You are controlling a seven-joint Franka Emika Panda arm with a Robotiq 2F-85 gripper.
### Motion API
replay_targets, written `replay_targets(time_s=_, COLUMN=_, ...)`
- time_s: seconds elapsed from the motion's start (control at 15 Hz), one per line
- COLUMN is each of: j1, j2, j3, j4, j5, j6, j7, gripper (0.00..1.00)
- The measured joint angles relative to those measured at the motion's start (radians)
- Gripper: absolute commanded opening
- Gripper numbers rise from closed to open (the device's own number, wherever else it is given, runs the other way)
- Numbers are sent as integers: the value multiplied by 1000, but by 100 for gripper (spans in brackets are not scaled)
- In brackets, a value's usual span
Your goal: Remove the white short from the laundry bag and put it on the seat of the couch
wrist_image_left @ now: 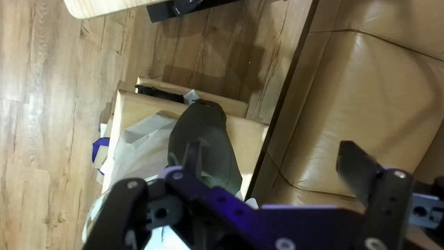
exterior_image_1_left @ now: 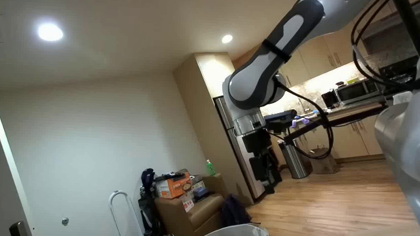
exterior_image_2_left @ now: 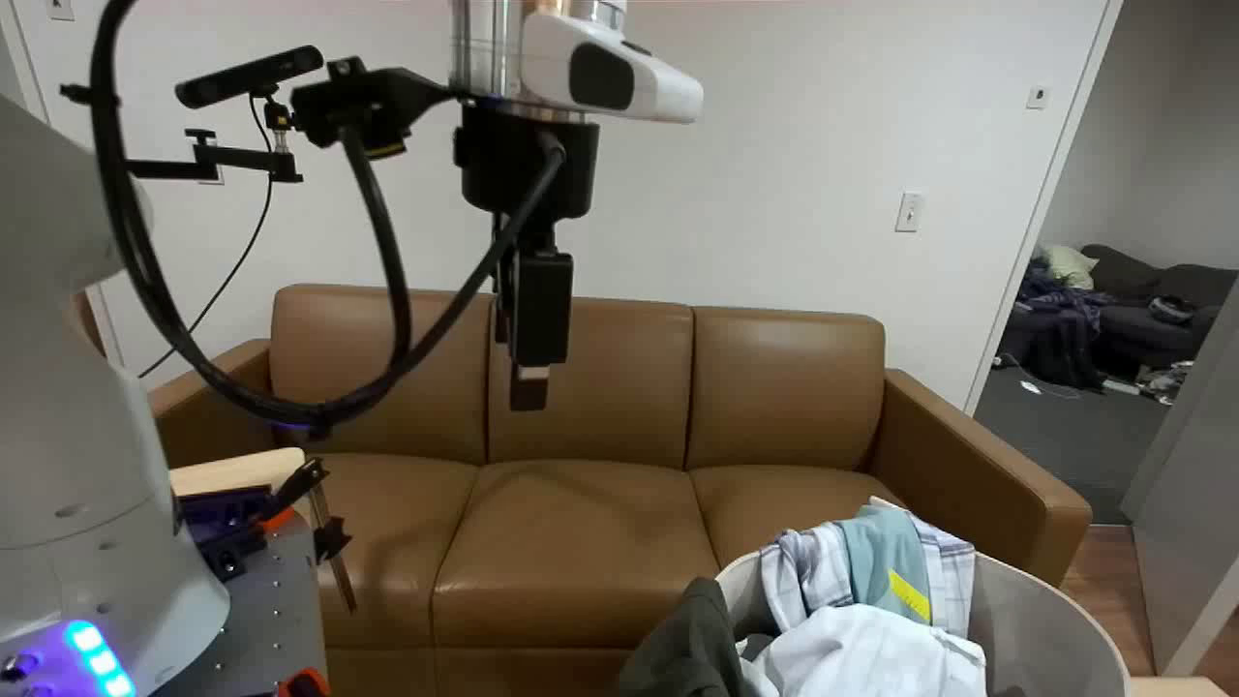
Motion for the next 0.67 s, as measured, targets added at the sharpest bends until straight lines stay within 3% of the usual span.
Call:
replay_targets(time_s=0.47, j1=0, j2=2, j3=0, j4=3, j5=1, j6=0, j7=0, gripper=100)
replay_targets(time_s=0.67, j1=16, j2=43, j3=1, j4=59, j5=2, j6=45, j7=0, gripper=100)
